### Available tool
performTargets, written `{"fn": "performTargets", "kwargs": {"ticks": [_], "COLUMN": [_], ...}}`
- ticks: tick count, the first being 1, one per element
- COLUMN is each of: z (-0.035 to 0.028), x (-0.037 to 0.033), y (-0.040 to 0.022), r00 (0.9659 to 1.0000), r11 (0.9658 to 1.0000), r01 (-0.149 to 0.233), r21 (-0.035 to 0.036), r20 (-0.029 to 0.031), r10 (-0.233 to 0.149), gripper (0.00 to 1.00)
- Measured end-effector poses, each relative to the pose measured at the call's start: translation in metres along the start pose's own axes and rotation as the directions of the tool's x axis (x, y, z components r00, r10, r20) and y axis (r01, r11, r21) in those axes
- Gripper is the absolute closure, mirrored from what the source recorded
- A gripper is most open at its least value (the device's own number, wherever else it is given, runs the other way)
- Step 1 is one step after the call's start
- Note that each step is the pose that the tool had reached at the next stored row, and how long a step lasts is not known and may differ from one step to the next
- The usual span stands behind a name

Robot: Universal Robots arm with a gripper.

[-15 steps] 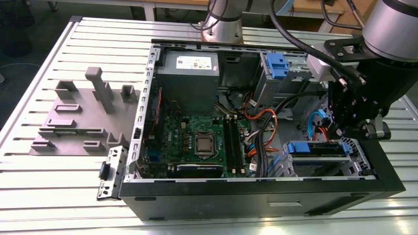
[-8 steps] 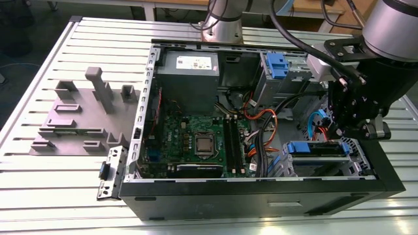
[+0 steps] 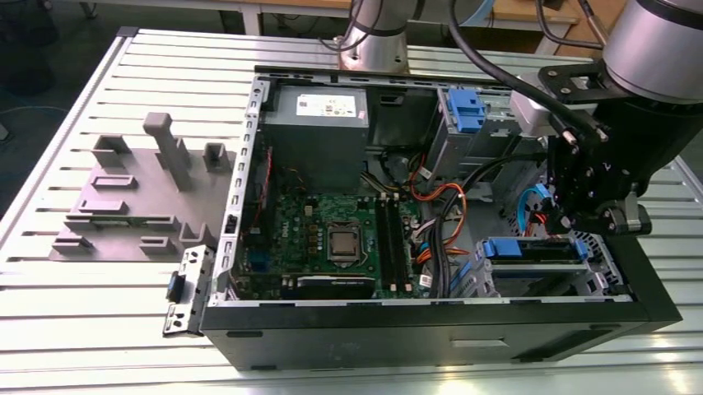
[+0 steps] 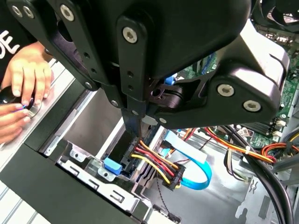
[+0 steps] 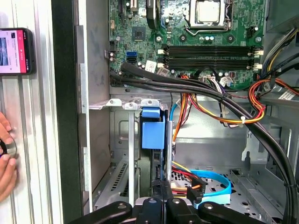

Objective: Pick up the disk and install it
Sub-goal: 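Insert the second disk wire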

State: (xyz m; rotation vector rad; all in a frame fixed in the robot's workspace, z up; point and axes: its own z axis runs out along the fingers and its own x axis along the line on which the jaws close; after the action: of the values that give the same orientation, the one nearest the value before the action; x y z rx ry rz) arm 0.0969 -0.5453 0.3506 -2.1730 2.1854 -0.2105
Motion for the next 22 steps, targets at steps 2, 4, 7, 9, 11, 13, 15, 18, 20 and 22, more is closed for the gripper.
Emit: {"fn": "performTargets", "kwargs": {"ticks": [2,4,7,9,11,13,15,18,20,22], "z": [0.0,-0.0002,-0.0033,-0.0064,-0.0091,-0.0108,-0.0117,-0.0129,-0.0142,-0.0159], "x": [0.0,-0.0001,0.0001,0.0003,0.0,-0.0006,-0.0017,-0.0044,-0.0055,-0.0064], "y": [0.0001,0.0001,-0.0003,-0.0007,-0.0011,-0.0014,-0.0015,-0.0016,-0.0017,-0.0019], "r00": [1.0,1.0,1.0,1.0,1.0,1.0,1.0,1.0,1.0,1.0], "r11": [1.0,1.0,1.0,1.0,1.0,1.0,1.0,1.0,1.0,1.0], "r01": [0.0,0.0,0.0,0.0,0.0,0.0,0.0,0.0,0.0,0.0], "r21": [0.0,0.0,0.0,0.0,0.0,0.0,-0.0002,-0.0004,-0.0013,-0.0027], "r20": [0.0001,0.0001,0.0,0.0001,0.0,0.0002,0.0001,0.0001,-0.0001,0.0], "r10": [0.0,0.0,0.0,0.0,0.0,0.0,0.0,0.0,0.0,0.0], "gripper": [0.89,0.89,0.89,0.89,0.89,0.89,0.89,0.89,0.89,0.89]}}
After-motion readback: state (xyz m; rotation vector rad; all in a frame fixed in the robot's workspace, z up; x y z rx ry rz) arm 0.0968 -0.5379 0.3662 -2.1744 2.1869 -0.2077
